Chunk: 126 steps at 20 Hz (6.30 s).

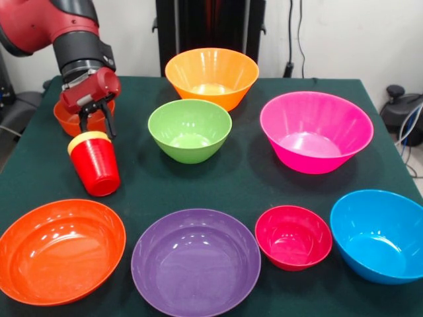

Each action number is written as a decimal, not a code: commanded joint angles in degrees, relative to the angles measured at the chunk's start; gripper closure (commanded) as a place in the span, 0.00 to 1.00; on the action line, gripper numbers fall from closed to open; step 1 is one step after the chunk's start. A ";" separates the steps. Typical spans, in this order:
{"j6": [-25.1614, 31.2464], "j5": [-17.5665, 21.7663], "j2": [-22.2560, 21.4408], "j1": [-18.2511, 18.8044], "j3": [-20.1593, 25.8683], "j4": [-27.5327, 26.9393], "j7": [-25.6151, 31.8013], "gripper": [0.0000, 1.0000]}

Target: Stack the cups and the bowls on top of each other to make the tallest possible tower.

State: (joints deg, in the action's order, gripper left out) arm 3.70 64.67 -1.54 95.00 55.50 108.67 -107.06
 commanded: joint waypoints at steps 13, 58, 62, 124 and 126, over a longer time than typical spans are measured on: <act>0.23 7.48 -6.06 -9.85 -3.55 -8.18 3.51 0.00; 1.90 8.07 -0.01 -8.30 -1.64 -10.14 6.40 0.00; 4.26 7.17 1.25 -7.14 -0.51 -10.01 10.02 1.00; 32.72 -20.83 -38.36 -57.95 -30.76 -14.60 0.00 1.00; 35.21 -21.24 -37.22 -58.65 -31.43 -15.71 0.81 1.00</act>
State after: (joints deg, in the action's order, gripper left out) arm 26.61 44.90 -41.78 38.97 28.35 99.10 -107.06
